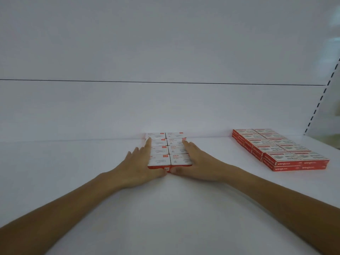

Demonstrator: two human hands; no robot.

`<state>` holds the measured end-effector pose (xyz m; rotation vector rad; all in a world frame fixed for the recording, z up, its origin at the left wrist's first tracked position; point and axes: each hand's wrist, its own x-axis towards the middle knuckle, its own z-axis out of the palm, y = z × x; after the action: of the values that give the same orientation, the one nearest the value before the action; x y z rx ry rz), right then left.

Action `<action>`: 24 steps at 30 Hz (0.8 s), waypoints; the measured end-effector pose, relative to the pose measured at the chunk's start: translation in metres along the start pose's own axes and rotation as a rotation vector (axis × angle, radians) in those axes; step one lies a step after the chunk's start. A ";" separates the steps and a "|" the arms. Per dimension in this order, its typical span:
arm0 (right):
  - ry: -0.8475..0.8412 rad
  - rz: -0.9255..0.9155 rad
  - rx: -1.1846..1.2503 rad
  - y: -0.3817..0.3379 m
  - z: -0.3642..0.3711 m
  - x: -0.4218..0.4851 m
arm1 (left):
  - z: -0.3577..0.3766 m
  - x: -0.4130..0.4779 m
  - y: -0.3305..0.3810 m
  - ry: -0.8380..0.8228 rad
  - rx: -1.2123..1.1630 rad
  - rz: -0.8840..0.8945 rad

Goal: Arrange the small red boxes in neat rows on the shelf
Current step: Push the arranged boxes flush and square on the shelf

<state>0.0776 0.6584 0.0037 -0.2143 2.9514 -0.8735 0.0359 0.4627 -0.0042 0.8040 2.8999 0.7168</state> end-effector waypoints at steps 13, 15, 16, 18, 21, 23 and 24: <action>0.007 0.025 -0.015 -0.004 0.002 -0.003 | 0.000 -0.001 0.003 0.029 0.057 0.002; 0.025 0.020 -0.006 -0.004 0.003 -0.003 | 0.000 0.000 0.003 0.011 0.059 -0.006; 0.034 0.018 -0.003 -0.005 0.003 -0.003 | 0.000 0.001 0.002 0.000 0.063 -0.007; 0.048 0.008 0.005 -0.004 0.004 -0.003 | -0.001 0.002 0.001 -0.017 0.087 -0.009; 0.053 -0.023 0.014 -0.002 0.003 -0.003 | -0.002 0.002 0.001 -0.031 0.188 -0.050; 0.076 -0.055 0.032 -0.001 0.000 -0.003 | -0.006 0.001 0.006 0.003 0.179 -0.052; 0.104 -0.064 0.043 0.000 -0.004 -0.002 | -0.008 0.002 0.010 0.029 0.158 -0.039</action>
<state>0.0795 0.6611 0.0070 -0.2707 3.0326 -0.9844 0.0376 0.4685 0.0075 0.7539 3.0191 0.5057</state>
